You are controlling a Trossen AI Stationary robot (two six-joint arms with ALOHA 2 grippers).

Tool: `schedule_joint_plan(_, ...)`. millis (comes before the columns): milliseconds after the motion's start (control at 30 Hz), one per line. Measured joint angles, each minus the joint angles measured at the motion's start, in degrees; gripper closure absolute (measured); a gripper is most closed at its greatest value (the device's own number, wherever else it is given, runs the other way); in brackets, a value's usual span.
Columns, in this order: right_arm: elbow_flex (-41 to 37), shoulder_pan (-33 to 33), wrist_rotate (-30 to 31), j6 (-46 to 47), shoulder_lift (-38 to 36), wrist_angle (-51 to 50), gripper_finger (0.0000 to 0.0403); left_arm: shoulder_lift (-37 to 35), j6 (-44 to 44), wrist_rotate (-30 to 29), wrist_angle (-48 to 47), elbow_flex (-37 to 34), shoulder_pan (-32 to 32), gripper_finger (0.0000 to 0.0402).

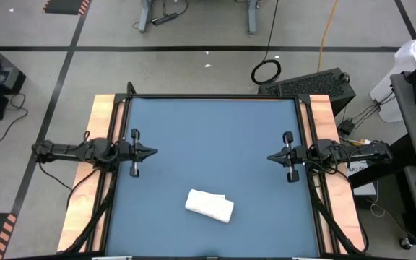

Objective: Roll towel
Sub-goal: Return to Home Position

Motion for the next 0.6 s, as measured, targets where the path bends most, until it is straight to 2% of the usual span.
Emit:
schedule_joint_plan(233,0.0,-0.01,0.26,-0.58,0.0,0.03,0.0402,0.0,-0.55,4.24,-0.73,-0.02,3.42,0.0401)
schedule_joint_plan(600,-0.02,-0.1,0.26,-1.47,0.0,0.03,0.0402,1.42,-2.14,4.75,-0.84,-0.02,5.7,0.0401)
